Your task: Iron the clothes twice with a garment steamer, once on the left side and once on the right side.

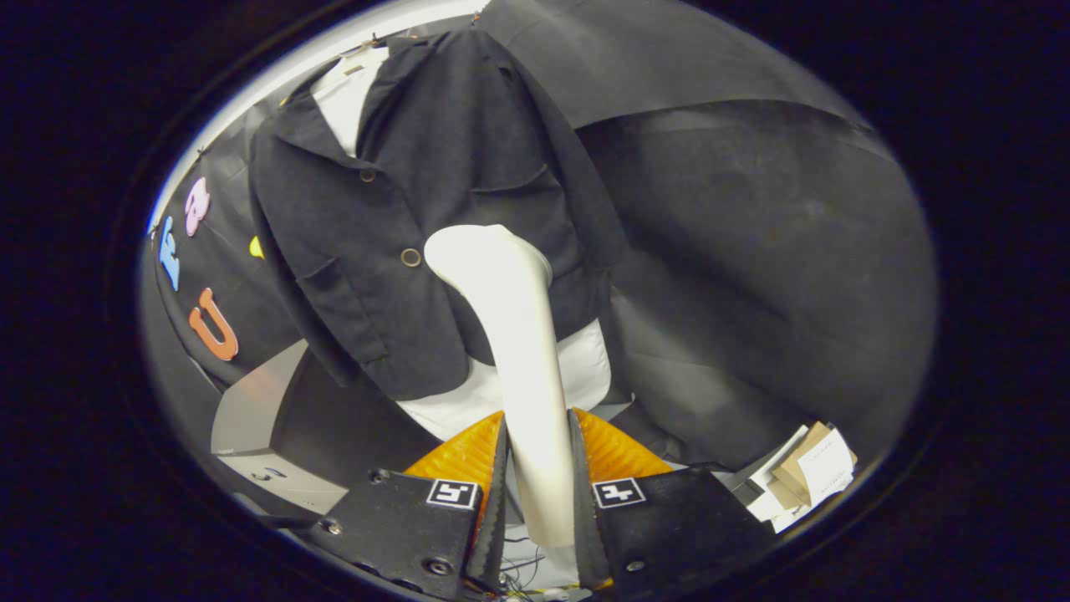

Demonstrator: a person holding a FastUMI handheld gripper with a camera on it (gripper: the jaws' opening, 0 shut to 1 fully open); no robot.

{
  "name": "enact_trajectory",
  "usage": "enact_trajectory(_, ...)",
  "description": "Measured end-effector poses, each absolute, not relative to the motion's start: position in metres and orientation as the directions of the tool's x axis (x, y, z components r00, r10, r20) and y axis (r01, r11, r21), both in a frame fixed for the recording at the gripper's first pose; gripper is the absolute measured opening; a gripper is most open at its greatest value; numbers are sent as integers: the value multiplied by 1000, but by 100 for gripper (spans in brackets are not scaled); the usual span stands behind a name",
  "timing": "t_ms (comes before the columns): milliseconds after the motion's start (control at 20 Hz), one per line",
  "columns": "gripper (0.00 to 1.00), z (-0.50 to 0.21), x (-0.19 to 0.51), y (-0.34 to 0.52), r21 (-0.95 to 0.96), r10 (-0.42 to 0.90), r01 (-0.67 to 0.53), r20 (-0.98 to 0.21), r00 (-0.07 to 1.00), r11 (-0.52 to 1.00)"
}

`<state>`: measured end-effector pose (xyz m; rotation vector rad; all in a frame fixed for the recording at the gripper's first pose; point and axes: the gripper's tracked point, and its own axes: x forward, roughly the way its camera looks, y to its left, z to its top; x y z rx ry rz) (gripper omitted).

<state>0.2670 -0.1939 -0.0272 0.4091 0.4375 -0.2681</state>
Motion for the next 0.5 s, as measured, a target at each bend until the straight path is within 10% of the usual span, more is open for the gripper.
enact_trajectory(500,37,12,154,-93,336,-180,295,-334,925,895)
